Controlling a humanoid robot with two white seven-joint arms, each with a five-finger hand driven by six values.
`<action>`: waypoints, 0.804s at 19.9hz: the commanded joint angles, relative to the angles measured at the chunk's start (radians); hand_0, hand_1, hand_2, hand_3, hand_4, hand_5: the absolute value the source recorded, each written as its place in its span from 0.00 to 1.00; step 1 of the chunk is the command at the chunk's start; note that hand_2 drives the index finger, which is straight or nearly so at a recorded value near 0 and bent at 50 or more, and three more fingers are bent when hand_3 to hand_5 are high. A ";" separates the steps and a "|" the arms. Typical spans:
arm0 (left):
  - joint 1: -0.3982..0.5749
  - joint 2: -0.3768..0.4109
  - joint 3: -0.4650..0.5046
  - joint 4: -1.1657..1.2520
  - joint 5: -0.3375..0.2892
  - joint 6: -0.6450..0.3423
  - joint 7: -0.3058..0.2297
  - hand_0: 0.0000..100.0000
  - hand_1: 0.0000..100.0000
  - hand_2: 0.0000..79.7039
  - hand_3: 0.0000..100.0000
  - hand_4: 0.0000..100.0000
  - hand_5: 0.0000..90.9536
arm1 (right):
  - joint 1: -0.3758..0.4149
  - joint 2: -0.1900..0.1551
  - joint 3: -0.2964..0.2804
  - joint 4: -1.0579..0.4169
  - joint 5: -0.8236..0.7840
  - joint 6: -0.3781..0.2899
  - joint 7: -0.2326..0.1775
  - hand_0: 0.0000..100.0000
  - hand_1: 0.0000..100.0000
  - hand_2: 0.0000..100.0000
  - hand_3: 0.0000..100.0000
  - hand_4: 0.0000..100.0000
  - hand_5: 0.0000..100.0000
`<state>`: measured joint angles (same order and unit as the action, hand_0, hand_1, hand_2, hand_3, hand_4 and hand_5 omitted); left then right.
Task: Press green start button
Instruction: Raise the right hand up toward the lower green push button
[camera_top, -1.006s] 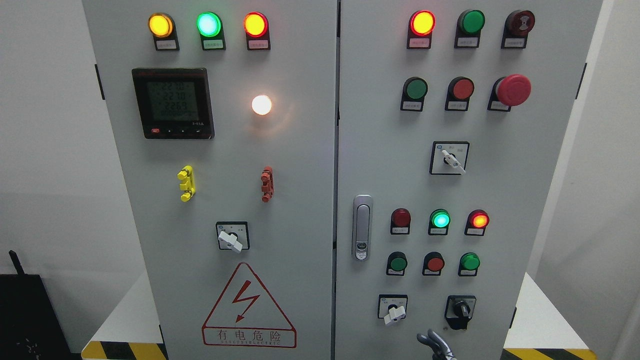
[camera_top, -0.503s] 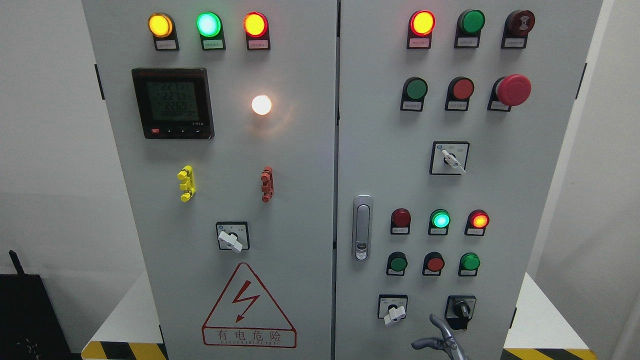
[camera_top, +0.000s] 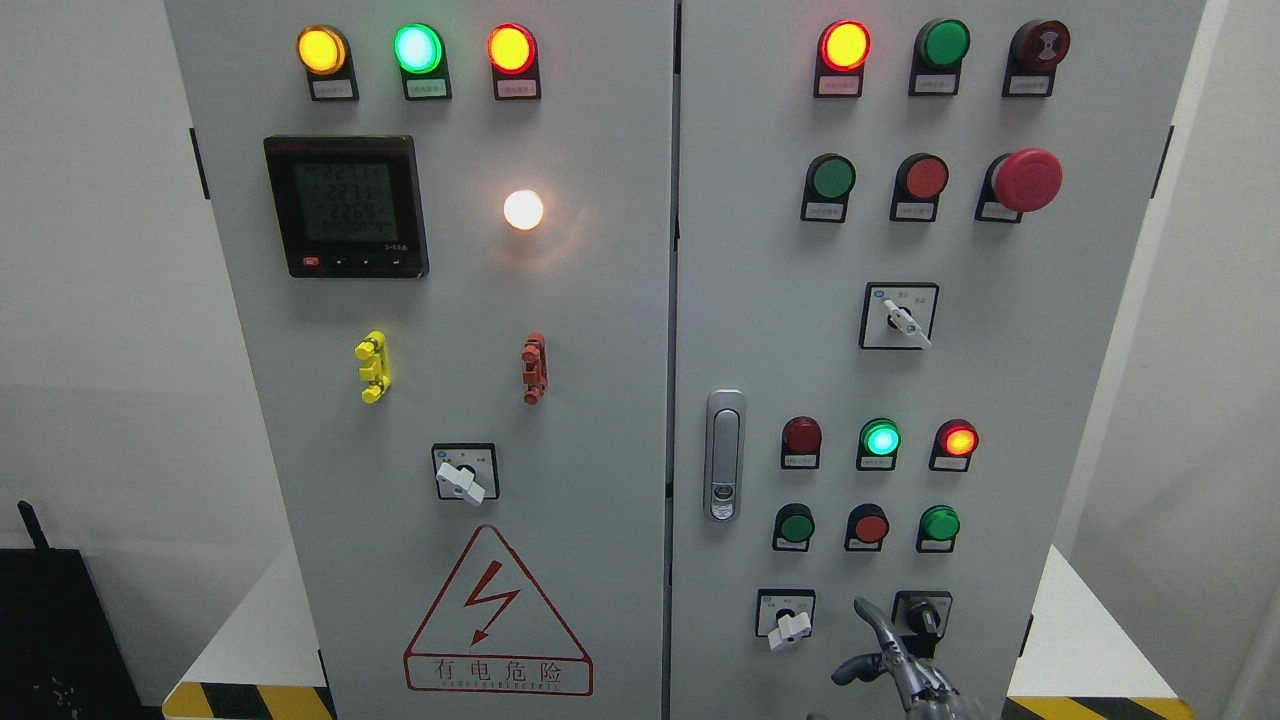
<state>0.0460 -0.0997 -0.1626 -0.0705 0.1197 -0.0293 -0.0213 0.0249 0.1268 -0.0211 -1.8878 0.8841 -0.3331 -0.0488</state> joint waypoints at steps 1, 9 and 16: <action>0.000 0.000 0.000 0.000 0.000 0.000 0.000 0.12 0.56 0.00 0.00 0.00 0.00 | -0.029 0.002 -0.017 0.024 0.119 0.000 -0.016 0.52 0.31 0.00 0.55 0.58 0.51; 0.000 0.000 0.000 0.000 0.000 0.000 0.000 0.12 0.56 0.00 0.00 0.00 0.00 | -0.088 0.004 -0.016 0.058 0.197 0.005 -0.022 0.51 0.33 0.00 0.57 0.59 0.52; 0.000 0.000 0.000 0.000 0.000 0.000 0.000 0.12 0.56 0.00 0.00 0.00 0.00 | -0.129 0.004 -0.016 0.082 0.217 0.009 -0.020 0.53 0.34 0.00 0.58 0.60 0.52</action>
<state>0.0460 -0.0997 -0.1625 -0.0705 0.1197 -0.0292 -0.0213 -0.0681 0.1291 -0.0332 -1.8429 1.0746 -0.3255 -0.0703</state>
